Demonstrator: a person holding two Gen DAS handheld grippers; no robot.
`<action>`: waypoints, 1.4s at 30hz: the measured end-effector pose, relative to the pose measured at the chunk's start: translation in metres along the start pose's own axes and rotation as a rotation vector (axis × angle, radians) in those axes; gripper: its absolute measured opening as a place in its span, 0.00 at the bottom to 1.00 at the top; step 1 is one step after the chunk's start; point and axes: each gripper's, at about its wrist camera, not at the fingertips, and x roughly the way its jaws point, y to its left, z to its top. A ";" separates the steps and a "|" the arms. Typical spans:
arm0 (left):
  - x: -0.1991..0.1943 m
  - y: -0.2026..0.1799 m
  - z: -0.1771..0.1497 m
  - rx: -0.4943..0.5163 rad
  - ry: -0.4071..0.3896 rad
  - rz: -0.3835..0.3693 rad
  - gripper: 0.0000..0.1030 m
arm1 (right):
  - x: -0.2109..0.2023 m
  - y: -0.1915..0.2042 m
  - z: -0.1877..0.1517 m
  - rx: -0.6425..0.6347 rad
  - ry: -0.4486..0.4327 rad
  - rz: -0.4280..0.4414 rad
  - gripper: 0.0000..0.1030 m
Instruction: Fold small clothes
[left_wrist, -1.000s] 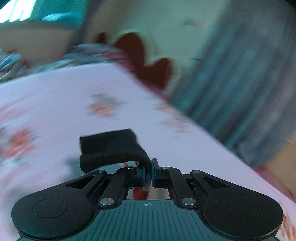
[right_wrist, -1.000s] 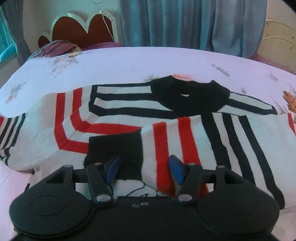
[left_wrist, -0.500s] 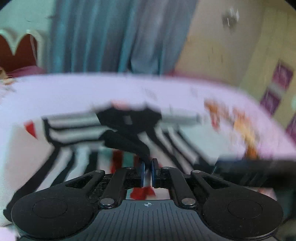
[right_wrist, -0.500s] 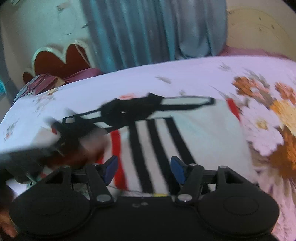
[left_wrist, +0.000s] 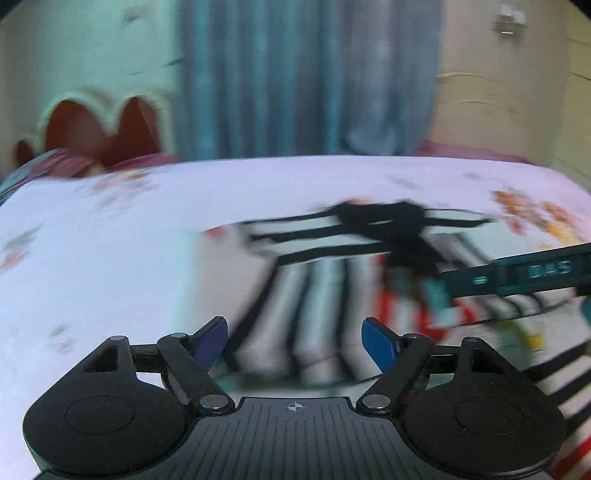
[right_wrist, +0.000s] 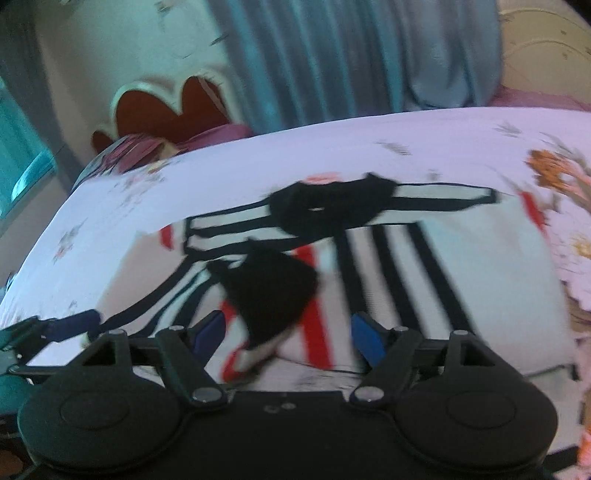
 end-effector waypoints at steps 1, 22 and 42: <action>-0.001 0.011 -0.004 -0.022 0.008 0.027 0.77 | 0.006 0.008 0.001 -0.018 0.009 -0.005 0.72; 0.034 0.023 -0.032 -0.001 0.023 0.115 0.76 | 0.010 0.007 0.015 -0.005 -0.054 -0.118 0.07; 0.041 0.030 -0.035 -0.090 0.011 0.087 0.26 | -0.011 -0.096 -0.007 0.307 -0.049 -0.154 0.56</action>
